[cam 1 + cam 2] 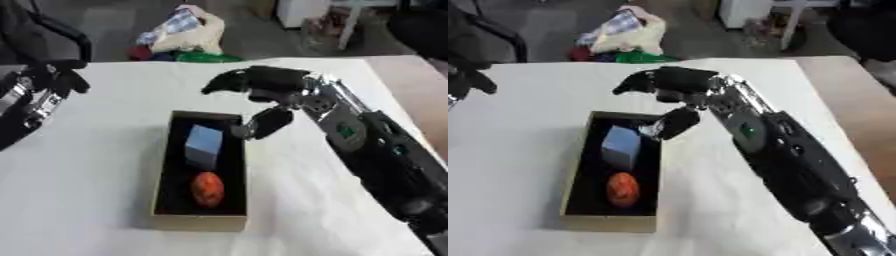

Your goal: Pick up objects on the table and place them in the box.

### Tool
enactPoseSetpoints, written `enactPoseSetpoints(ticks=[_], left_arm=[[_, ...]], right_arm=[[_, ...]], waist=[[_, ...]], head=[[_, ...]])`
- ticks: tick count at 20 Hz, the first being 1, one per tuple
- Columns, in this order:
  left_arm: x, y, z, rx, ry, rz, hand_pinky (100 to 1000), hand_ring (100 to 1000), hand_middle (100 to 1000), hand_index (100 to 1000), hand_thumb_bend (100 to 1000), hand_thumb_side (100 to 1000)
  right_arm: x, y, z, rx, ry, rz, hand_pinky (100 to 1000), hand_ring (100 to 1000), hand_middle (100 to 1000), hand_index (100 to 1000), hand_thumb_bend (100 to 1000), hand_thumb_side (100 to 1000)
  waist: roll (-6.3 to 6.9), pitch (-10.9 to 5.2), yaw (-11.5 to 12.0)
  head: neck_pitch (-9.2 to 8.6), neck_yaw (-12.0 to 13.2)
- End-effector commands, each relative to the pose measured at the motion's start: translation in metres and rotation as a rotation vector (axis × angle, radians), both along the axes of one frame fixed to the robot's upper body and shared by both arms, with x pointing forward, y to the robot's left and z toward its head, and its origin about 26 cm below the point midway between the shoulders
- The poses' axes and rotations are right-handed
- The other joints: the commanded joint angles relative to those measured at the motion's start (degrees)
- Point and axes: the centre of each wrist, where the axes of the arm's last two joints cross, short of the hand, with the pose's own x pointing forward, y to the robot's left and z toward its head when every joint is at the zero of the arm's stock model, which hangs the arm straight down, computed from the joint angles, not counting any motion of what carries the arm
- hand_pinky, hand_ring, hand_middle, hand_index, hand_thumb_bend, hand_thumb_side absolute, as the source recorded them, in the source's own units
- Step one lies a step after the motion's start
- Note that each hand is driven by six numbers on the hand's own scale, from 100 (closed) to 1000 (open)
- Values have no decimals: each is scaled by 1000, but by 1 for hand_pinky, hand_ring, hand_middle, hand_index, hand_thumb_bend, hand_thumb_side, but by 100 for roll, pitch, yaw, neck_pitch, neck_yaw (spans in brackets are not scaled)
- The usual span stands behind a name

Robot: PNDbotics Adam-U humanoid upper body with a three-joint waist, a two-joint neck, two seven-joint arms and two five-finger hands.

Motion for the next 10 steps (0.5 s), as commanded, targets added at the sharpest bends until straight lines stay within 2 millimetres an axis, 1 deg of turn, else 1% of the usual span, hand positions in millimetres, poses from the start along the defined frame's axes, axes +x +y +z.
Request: enactPoseSetpoints(ticks=[1,5,10], left_arm=[[-2,1,11,-10,-36,-6,783,669,622,894,100,964],[-4,-1,10,-27,-36,-20,782,669,620,892,100,963],[-7,-4,8,-50,-37,-40,781,669,619,891,100,958]], right_arm=[[-7,-17,20,104,-64,-40,807,867,823,945,100,681],[-13,-30,15,217,-77,-97,796,862,809,939,100,667],[-19,-41,3,351,-71,-166,784,867,811,944,100,654]], waist=[[27,-68,-17],[33,-48,-22],[40,-25,-24]], head=[[-44,48],[-44,117],[61,264]])
